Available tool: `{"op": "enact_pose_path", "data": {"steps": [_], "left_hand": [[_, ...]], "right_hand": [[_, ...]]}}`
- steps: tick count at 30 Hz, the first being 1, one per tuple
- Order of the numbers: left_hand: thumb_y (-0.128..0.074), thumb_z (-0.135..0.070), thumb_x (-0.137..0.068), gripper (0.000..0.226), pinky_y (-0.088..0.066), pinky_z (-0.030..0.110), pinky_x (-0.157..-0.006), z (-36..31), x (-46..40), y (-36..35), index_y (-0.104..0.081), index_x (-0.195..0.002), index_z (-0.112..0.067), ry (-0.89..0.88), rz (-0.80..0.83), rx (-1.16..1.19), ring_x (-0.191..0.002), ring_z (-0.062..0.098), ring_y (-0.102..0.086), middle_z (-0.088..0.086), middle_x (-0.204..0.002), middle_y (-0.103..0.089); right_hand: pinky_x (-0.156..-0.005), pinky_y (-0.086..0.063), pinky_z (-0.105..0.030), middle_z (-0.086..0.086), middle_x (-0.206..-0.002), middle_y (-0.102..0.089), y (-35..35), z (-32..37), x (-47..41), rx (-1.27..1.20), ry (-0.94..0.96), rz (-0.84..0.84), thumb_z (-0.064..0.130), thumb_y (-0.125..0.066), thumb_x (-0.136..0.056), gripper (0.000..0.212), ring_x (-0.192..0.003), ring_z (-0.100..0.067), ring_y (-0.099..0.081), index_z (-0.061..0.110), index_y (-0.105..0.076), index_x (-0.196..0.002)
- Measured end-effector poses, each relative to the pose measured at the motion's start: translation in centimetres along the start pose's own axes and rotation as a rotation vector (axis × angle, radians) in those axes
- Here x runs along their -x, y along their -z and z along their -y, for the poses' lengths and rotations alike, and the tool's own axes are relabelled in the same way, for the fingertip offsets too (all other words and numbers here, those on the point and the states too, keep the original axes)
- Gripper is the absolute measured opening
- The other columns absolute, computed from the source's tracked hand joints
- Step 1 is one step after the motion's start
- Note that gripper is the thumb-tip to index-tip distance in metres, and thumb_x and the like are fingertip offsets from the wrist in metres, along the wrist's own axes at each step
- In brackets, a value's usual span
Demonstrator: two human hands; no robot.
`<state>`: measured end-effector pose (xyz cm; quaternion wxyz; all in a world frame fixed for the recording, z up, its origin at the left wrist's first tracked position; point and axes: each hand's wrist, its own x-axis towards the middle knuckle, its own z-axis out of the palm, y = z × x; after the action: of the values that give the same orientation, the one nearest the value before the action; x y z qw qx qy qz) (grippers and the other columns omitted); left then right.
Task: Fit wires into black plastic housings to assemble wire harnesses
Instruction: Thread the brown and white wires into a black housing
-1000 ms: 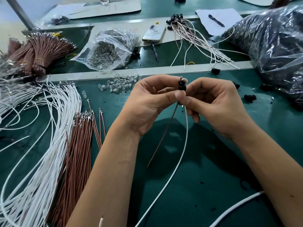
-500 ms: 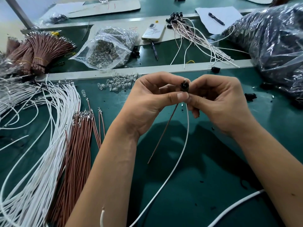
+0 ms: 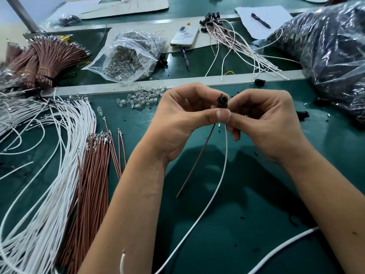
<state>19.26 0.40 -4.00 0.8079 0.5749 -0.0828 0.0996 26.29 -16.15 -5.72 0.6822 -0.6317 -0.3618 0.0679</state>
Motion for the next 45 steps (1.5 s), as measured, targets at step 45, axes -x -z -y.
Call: {"op": "enact_pose_path", "data": {"steps": [45], "left_hand": [[-0.071, -0.011, -0.087, 0.002, -0.055, 0.023, -0.062, 0.01, -0.13, -0.28, -0.071, -0.085, -0.010, 0.105, -0.242, -0.036, -0.070, 0.019, -0.064, 0.005, -0.084, -0.072]], "right_hand": [[-0.051, -0.056, -0.025, -0.008, -0.062, -0.067, -0.14, -0.06, -0.02, -0.109, -0.176, 0.003, 0.012, -0.081, -0.078, 0.009, -0.051, -0.016, -0.062, 0.017, -0.073, -0.077]]}}
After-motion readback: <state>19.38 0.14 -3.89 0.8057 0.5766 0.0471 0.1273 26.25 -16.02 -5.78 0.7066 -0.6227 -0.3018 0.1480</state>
